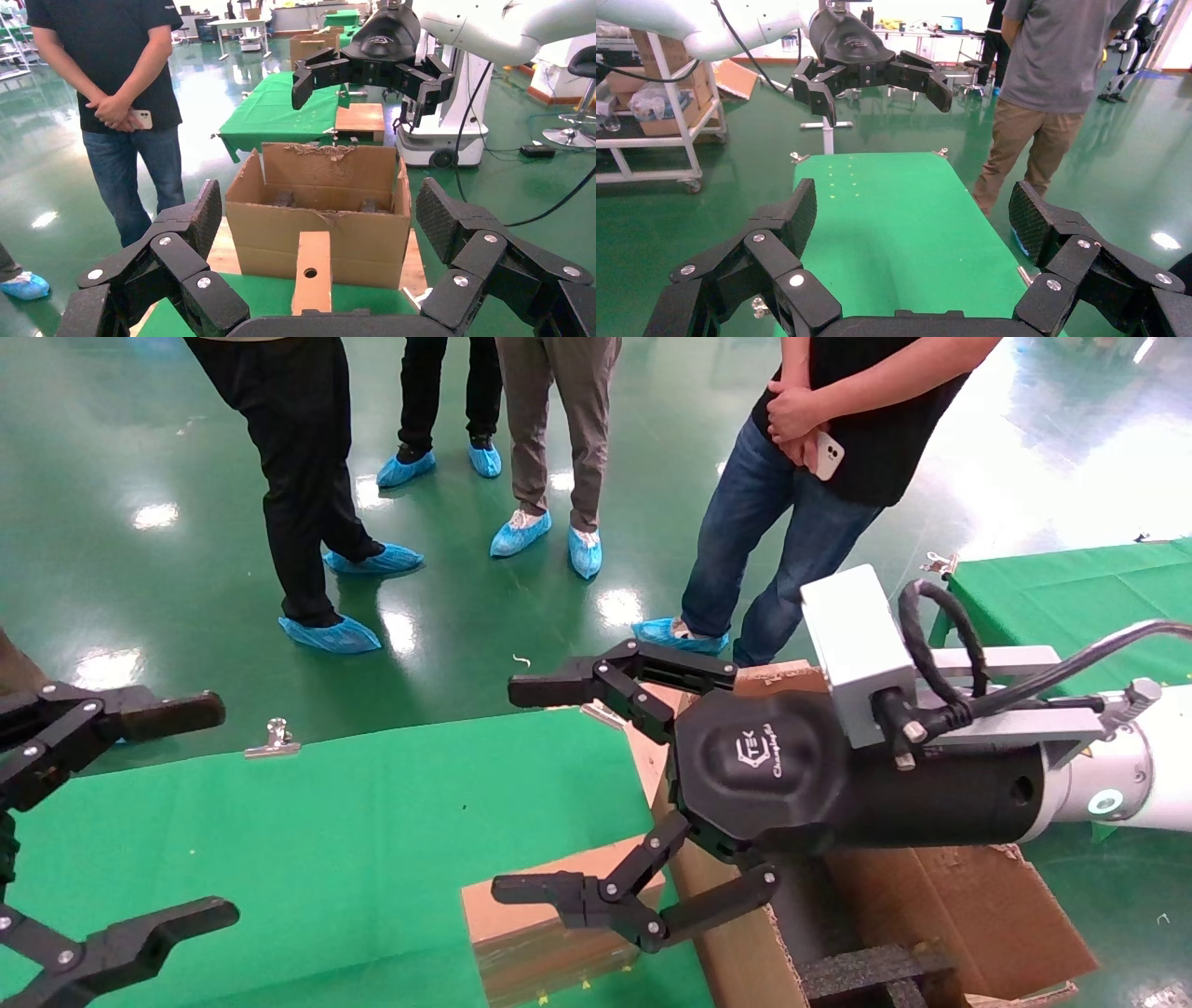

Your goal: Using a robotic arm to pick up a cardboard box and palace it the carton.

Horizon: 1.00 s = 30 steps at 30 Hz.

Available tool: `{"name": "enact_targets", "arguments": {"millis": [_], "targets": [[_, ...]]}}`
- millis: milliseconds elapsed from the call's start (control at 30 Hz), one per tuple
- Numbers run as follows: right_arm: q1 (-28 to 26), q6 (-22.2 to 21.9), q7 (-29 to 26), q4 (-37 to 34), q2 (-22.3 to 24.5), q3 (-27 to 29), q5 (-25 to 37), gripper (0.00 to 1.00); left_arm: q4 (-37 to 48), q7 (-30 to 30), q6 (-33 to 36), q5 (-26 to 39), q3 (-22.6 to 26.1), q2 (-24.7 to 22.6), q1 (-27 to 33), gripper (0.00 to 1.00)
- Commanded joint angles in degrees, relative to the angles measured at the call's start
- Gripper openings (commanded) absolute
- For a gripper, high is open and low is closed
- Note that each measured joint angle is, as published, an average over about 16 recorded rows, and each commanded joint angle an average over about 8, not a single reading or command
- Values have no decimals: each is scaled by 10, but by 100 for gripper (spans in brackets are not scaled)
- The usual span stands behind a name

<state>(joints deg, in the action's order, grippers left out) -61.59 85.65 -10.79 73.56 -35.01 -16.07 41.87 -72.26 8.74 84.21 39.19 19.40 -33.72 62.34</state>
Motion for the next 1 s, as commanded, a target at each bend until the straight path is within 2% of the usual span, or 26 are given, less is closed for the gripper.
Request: {"name": "enact_targets", "arguments": {"millis": [33,533,567,800,833,1000], "targets": [[0,0,0,0,0,0,0,100,0,0,0,0,0,0,0,100],[0,0,0,0,0,0,0,100,0,0,0,0,0,0,0,98],[0,0,0,0,0,0,0,100,0,0,0,0,0,0,0,90],[0,0,0,0,0,0,0,100,0,0,0,0,0,0,0,4],[0,0,0,0,0,0,0,100,0,0,0,0,0,0,0,0],[0,0,0,0,0,0,0,100,0,0,0,0,0,0,0,0]]}}
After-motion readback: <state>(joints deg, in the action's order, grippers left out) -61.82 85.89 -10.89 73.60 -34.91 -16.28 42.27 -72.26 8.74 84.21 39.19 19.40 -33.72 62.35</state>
